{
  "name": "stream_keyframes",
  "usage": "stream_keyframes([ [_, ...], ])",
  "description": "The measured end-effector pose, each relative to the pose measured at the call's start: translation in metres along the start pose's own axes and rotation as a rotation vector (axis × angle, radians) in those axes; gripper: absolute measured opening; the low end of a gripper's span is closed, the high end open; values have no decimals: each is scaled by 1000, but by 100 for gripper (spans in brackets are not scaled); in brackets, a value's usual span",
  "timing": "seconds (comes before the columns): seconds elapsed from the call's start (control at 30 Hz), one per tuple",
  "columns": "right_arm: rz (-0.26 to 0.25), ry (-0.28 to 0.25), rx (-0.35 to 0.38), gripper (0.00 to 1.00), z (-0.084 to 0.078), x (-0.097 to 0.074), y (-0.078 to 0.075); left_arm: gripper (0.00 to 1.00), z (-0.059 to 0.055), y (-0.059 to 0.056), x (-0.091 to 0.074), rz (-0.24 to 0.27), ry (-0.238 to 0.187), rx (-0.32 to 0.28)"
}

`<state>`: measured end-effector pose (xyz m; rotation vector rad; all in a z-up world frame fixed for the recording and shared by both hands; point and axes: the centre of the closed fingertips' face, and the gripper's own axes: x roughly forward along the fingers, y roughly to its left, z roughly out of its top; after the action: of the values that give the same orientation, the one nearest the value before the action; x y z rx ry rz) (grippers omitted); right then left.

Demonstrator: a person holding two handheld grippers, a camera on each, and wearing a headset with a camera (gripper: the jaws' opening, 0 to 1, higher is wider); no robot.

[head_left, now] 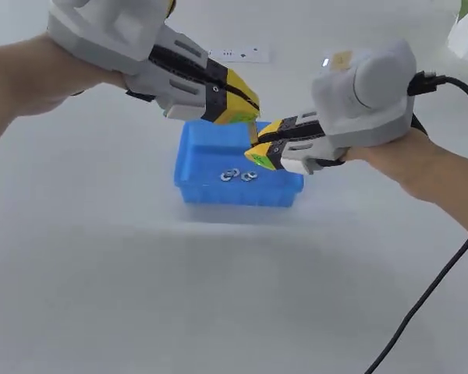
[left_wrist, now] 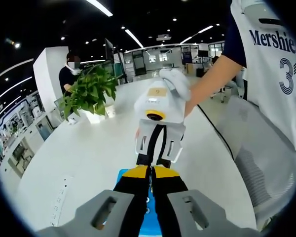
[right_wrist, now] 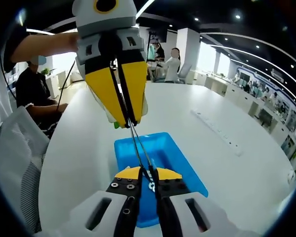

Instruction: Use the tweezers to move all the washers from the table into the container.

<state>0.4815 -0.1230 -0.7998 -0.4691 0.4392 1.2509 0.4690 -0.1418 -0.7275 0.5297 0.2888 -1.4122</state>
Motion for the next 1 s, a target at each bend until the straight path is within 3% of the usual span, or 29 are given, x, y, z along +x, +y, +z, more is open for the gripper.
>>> stream_keyframes([
  [0.07, 0, 12, -35, 10, 3, -4, 6, 5, 3, -3, -5, 3, 1, 6],
  [0.1, -2, 19, -47, 10, 4, -7, 9, 5, 8, -11, -7, 6, 2, 8],
  [0.23, -8, 31, -56, 9, 8, -16, 18, 5, 15, -23, -14, 14, -11, 16],
  [0.43, -17, 75, -72, 9, 1, -29, 34, 5, 15, -35, -14, 14, -26, 14],
  [0.63, 4, 124, -103, 8, -8, -36, 54, 5, 19, -66, -14, 4, -40, 22],
  [0.8, 31, 172, -115, 8, -20, -34, 67, 5, 2, -78, -14, 14, -33, -8],
  [0.87, 65, 214, -121, 7, -34, -30, 80, 5, -18, -90, -12, 8, -15, -46],
  [1.0, 87, 251, -119, 7, -46, -28, 86, 5, -36, -98, -6, 7, 16, -65],
])
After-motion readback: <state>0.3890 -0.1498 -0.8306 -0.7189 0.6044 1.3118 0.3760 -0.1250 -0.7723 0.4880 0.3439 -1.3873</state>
